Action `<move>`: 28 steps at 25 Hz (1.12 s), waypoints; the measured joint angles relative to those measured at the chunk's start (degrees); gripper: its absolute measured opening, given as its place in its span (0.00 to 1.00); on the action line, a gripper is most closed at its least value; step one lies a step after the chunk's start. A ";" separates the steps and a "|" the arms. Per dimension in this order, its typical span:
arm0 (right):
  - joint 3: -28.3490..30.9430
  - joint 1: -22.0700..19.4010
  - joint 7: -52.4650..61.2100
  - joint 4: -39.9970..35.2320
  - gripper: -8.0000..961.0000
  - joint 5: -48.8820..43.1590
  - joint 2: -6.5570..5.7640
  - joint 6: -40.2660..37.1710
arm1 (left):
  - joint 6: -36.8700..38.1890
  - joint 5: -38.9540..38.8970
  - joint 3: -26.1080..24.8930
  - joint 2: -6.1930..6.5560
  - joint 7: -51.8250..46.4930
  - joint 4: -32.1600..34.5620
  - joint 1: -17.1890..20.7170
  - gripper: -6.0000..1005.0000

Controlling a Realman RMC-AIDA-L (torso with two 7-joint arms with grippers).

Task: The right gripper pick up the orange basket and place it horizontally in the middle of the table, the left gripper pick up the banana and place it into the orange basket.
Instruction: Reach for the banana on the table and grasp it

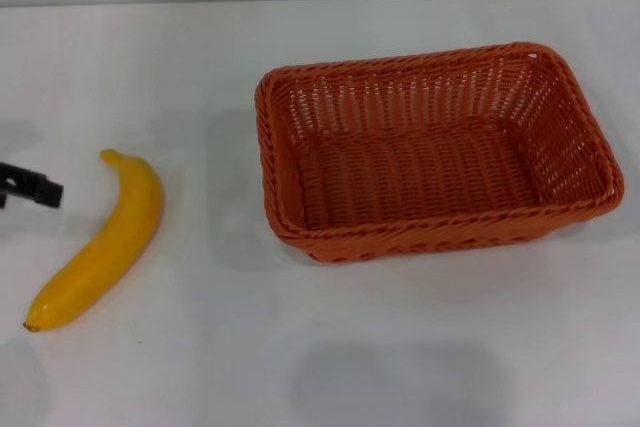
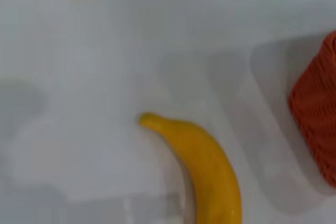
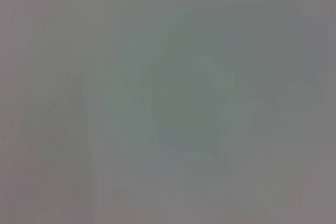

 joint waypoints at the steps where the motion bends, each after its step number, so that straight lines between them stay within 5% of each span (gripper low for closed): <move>1: -0.08 0.20 -0.03 0.41 0.92 0.21 0.02 0.11 | 0.75 0.41 0.93 -0.15 -0.06 1.04 -0.06 0.79; 11: -0.19 0.46 -0.01 2.79 0.92 0.76 0.10 0.65 | 13.74 2.93 10.69 -1.16 -0.27 15.40 -4.68 0.79; 21: -0.19 0.58 0.11 3.49 0.92 0.78 0.11 0.66 | 18.08 7.36 13.81 -4.03 -0.68 20.02 -8.40 0.78; 28: 0.05 0.53 0.51 3.48 0.92 0.78 0.11 0.64 | 18.30 8.12 14.98 -4.41 -2.51 20.22 -8.62 0.78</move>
